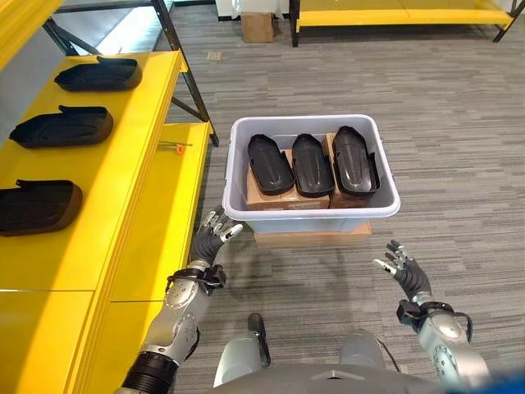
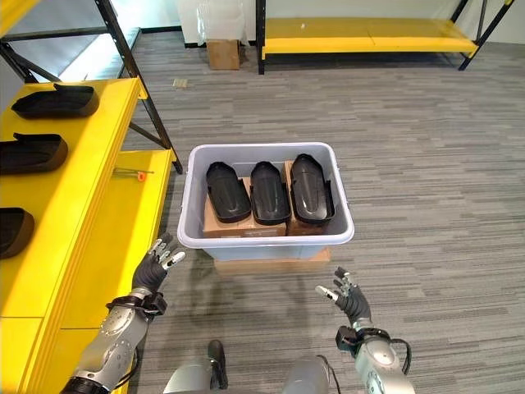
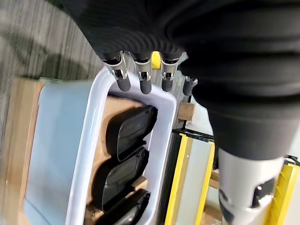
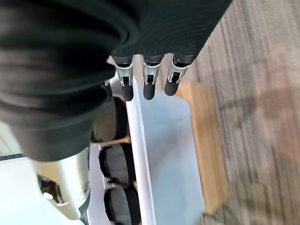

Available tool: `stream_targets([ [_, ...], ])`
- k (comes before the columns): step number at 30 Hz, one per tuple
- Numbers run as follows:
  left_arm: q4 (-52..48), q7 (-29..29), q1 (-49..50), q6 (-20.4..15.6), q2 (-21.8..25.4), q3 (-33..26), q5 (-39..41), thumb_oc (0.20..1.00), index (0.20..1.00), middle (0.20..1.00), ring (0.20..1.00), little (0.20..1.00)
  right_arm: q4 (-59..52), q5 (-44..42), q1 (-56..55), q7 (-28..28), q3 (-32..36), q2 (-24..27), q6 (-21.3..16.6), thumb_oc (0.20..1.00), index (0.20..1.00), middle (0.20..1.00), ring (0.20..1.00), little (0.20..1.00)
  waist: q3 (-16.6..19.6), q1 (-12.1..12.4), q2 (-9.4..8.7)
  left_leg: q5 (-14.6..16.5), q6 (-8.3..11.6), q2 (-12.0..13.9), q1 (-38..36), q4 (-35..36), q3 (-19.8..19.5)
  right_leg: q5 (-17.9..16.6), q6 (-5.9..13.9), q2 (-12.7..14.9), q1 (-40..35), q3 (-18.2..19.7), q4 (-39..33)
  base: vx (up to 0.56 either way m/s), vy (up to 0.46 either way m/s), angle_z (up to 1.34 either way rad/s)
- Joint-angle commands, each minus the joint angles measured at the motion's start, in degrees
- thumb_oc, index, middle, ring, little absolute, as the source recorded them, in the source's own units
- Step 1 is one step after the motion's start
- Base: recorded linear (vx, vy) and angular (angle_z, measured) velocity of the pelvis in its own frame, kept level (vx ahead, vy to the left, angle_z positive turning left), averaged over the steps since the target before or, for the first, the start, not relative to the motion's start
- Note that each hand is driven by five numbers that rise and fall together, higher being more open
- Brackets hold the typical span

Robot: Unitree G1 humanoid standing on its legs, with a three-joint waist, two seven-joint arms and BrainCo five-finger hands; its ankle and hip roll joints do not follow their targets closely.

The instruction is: Move parts from the plastic box to the shelf.

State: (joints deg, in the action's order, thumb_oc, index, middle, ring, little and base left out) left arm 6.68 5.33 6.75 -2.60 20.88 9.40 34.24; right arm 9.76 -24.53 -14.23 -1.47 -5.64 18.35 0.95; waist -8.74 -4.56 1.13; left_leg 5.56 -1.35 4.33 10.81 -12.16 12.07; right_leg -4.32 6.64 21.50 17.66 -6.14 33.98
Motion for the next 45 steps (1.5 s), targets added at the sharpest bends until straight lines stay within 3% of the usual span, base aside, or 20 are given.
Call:
stream_targets([
  [1,-4.37,-0.55,-0.26,-2.64,1.52,-1.42,-1.74,1.0,1.0,1.0,1.0,1.0,-3.24,1.31,1.57,0.73,1.92,1.49,-2.22,1.0,1.0,1.0,1.0,1.0,-3.61,-1.58,1.24,-2.93,1.36,-0.48,-8.42,8.22,0.83,2.54,1.73,-3.53,-3.08,-4.36,-6.02,0.2,-0.162,0.06],
  [3,-4.17,-0.84,-0.21,-2.89,1.68,-1.87,-1.57,1.0,1.0,1.0,1.0,1.0,-2.91,1.52,1.9,0.62,1.99,1.52,-2.22,1.0,1.0,1.0,1.0,1.0,-3.71,-1.78,0.88,-2.39,2.81,0.31,-9.7,8.43,1.23,1.27,2.67,-1.4,-3.11,-5.29,-18.08,0.16,-0.187,0.21],
  [4,-4.17,-0.84,-0.21,-2.89,1.68,-1.87,-1.57,1.0,1.0,1.0,1.0,1.0,-2.9,1.52,1.91,0.62,1.99,1.52,-2.22,1.0,1.0,1.0,1.0,1.0,-3.81,-1.82,0.97,-2.36,2.83,0.42,-9.81,8.41,1.18,1.15,2.66,-1.52,-3.41,-5.43,-18.36,0.24,-0.275,0.06],
  [5,-3.7,-0.87,-0.22,-3.1,1.41,-2.42,-1.25,1.0,1.0,1.0,1.0,1.0,-2.85,2.32,2.43,0.68,2.18,2.18,-1.9,1.0,1.0,1.0,1.0,1.0,-3.87,-2.59,0.68,-1.25,4.45,0.99,-12.06,8.84,1.01,-2.08,4.25,-0.79,-2.36,-3.61,-29.45,0.18,-0.185,-0.14],
  [7,-2.67,-0.94,0.11,-3.33,0.74,-2.79,-0.48,1.0,1.0,1.0,1.0,1.0,-3.36,3.21,2.73,1.02,2.25,2.87,-1.76,1.0,1.0,1.0,1.0,1.0,-3.82,-2.22,-0.17,-0.39,5.44,1.26,-13.84,8.4,1.09,-3.98,5.56,-0.16,-2.05,-4.51,-30.63,0.26,-0.305,-0.12],
  [12,-1.96,-2.54,0.61,-2.87,-1.08,-1.51,0.04,1.0,1.0,1.0,1.0,1.0,-3.21,3.01,2.67,1.92,2.46,4.55,-1.64,1.0,1.0,1.0,1.0,1.0,-2.02,-2.08,-0.74,-0.08,6.95,3.87,-16.34,7.47,-0.74,-2.14,3.91,-2.96,-4.85,-5.84,-27.82,0.2,-0.293,0.24],
  [17,-2.87,-2.46,-0.49,-2.72,-1.33,0.11,-0.38,1.0,1.0,1.0,1.0,1.0,-2.55,1.85,2.82,1.36,3.18,5.8,-2.28,1.0,1.0,1.0,1.0,1.0,-0.72,-2.49,0.36,-4.14,8.21,7.06,-15.36,5.65,-2.24,2.04,1.38,-6.76,-4.91,-5.72,-25.16,0.13,-0.232,-0.04],
  [21,-2.65,-2.07,-1.17,-2.77,-1.73,0.56,0.32,1.0,1.0,1.0,1.0,1.0,-2.07,0.86,2.65,0.81,3.34,6.07,-2.37,1.0,1.0,1.0,1.0,1.0,-0.87,-2.6,0.53,-6.36,8.86,8.02,-13.68,2.47,-2.82,4.02,-0.12,-8.1,-5.43,-6.4,-24.42,0.08,-0.168,0.01],
  [24,-2.02,-2.12,-0.39,-2.62,-2.06,0.36,1.35,1.0,1.0,1.0,1.0,1.0,-1.85,0.4,2.29,1.0,3.23,6.38,-1.96,1.0,1.0,1.0,1.0,1.0,-1.46,-1.85,-0.11,-9.97,9.84,8.28,-10.15,-6.47,-4.3,6.68,-2.44,-9.85,-8.25,-7.29,-24.75,0.1,-0.202,0.07],
  [26,-2.06,-1.91,-0.13,-2.41,-1.96,0.26,1.59,1.0,1.0,1.0,1.0,1.0,-2.23,-0.04,1.96,0.72,3.51,6.56,-2.18,1.0,1.0,1.0,1.0,1.0,-2.79,-1.01,-1.57,-12.91,10.51,7.56,-5.01,-16.61,-5.45,7.64,-4.11,-10.14,-10.03,-7.72,-25.45,0.04,-0.202,0.12],
  [28,-2.17,-2.14,0.08,-2.37,-1.8,0.25,1.65,1.0,1.0,1.0,1.0,1.0,-2.23,-0.33,1.94,0.78,3.57,6.64,-2.3,1.0,1.0,1.0,1.0,1.0,-3.22,-0.72,-2.01,-12.91,10.38,7.08,-3.83,-18.2,-5.57,8.02,-4.55,-10.28,-10.6,-7.92,-25.74,0.02,-0.115,0.16],
  [29,-2.35,-2.02,0.26,-2.18,-1.71,0.11,1.4,1.0,1.0,1.0,1.0,1.0,-2.27,-0.12,1.98,0.24,3.45,6.5,-2.25,1.0,1.0,1.0,1.0,1.0,-3.96,-0.48,-2.51,-12.42,10.44,8.47,-2.26,-20.65,-3.77,8.86,-4.98,-10.73,-11.45,-8.14,-25.83,0.06,-0.064,0.13],
  [32,-2.44,-1.75,0.7,-1.82,-2.01,-0.15,1.2,1.0,1.0,1.0,1.0,1.0,-2.01,-0.13,2.78,-0.68,3.11,5.79,-2.36,1.0,1.0,1.0,1.0,1.0,-3.79,0.35,-2.11,-10.89,9.69,10.32,-2.5,-7.89,-3.06,9.08,-3.45,-11.14,-12.9,-8.08,-27.0,0.16,0.072,0.07],
  [33,-2.56,-1.53,0.93,-1.82,-1.94,-0.24,0.89,1.0,1.0,1.0,1.0,1.0,-2.16,0.17,3.1,-0.91,2.84,5.83,-2.65,1.0,1.0,1.0,1.0,1.0,-3.31,0.86,-1.67,-11.36,9.75,11.52,-2.48,0.31,-4.13,9.32,-2.38,-11.2,-13.14,-7.88,-27.56,0.22,0.191,-0.03],
  [34,-2.6,-1.44,1.16,-1.86,-2.12,-0.35,0.92,1.0,1.0,1.0,1.0,1.0,-2.21,0.34,3.39,-0.98,2.79,6.0,-2.68,1.0,1.0,1.0,1.0,1.0,-3.04,1.18,-1.45,-12.22,10.0,12.7,-3.1,5.76,-4.75,9.61,-1.52,-10.75,-13.5,-7.17,-27.59,0.24,0.279,-0.13],
  [36,-2.69,-1.15,1.8,-1.83,-2.47,-0.61,-0.08,1.0,1.0,1.0,1.0,1.0,-2.93,0.42,3.31,-1.37,3.41,6.48,-3.02,1.0,1.0,1.0,1.0,1.0,-2.44,1.15,-0.94,-17.92,11.54,17.48,-2.39,10.69,-4.98,10.13,-0.09,-8.97,-14.24,-6.88,-27.13,0.21,0.252,-0.1],
  [37,-2.23,-1.53,1.79,-2.19,-2.66,-0.68,0.19,1.0,1.0,1.0,1.0,1.0,-3.03,0.21,3.39,-0.92,3.19,6.3,-2.91,1.0,1.0,1.0,1.0,1.0,-2.52,1.14,-0.65,-15.34,10.71,16.05,-3.79,9.9,-5.37,10.59,0.04,-9.0,-14.56,-6.35,-26.43,0.19,0.167,-0.1],
  [39,-2.04,-1.52,1.44,-2.33,-2.27,-0.38,-0.48,1.0,1.0,1.0,1.0,1.0,-3.11,0.49,3.62,-0.63,2.84,5.93,-3.17,1.0,1.0,1.0,1.0,1.0,-1.99,1.72,-0.36,-14.65,11.27,14.82,-4.3,10.95,-6.48,9.71,0.45,-8.9,-14.97,-6.27,-26.69,0.16,0.144,-0.34],
  [40,-2.33,-1.86,0.77,-2.33,-1.89,-0.14,0.31,1.0,1.0,1.0,1.0,1.0,-3.8,0.36,3.65,-0.82,3.62,5.09,-3.14,1.0,1.0,1.0,1.0,1.0,-1.17,0.87,-0.12,-13.68,11.4,13.83,-4.44,10.6,-3.4,8.89,1.08,-7.82,-15.74,-6.77,-26.8,0.17,0.209,-0.49],
  [45,-2.7,-2.37,0.36,-2.23,0.02,0.2,-0.73,1.0,1.0,1.0,1.0,1.0,-5.36,1.37,3.72,-1.19,4.67,3.59,-3.23,1.0,1.0,1.0,1.0,1.0,-0.85,1.35,-0.67,-10.64,9.91,10.57,-5.82,9.28,0.32,6.74,3.41,-4.21,-17.24,-6.88,-27.44,0.17,0.225,0.06],
])
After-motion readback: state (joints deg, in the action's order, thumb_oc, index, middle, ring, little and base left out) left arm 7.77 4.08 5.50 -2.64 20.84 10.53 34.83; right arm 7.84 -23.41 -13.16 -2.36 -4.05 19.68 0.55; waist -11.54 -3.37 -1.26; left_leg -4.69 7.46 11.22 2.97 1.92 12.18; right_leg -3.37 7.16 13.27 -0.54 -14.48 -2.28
